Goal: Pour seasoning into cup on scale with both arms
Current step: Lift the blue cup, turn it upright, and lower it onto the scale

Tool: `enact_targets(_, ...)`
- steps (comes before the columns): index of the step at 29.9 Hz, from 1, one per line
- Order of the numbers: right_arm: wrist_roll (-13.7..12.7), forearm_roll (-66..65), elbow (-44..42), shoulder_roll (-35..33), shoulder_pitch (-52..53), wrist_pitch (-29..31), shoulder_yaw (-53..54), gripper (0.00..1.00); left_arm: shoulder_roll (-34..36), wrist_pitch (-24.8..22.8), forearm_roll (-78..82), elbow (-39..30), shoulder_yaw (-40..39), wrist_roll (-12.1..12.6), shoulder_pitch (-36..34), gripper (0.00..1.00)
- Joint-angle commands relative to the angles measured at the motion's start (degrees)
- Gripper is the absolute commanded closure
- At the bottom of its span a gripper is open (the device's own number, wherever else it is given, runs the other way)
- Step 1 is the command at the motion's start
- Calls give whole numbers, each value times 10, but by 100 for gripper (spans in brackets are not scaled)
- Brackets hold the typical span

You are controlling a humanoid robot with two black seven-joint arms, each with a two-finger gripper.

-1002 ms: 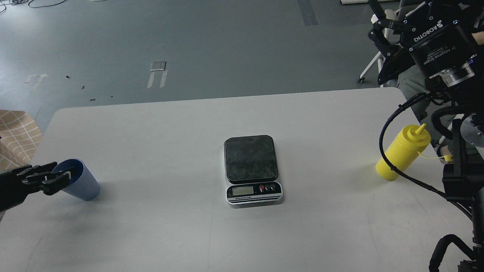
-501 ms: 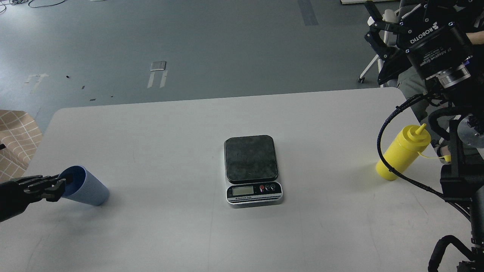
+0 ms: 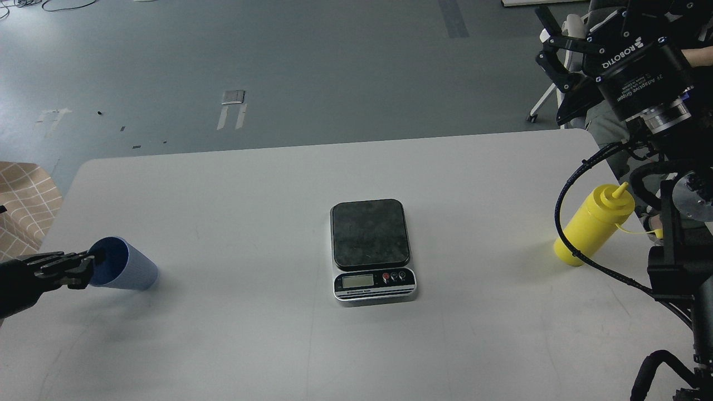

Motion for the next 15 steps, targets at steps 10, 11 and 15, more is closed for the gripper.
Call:
enact_targets(10,2,2,0,0,-14,0,5,0,-74,-206,173,-60,0,0,-253,100)
enact_targets(11,2,3,0,0,-14,0,6,0,-91,-220,192,-67,1,0,-269,100)
enact_targets(15,11,3,1,-1,-23,0,8,0,-142,-267,211,-78,1,0,-302,100)
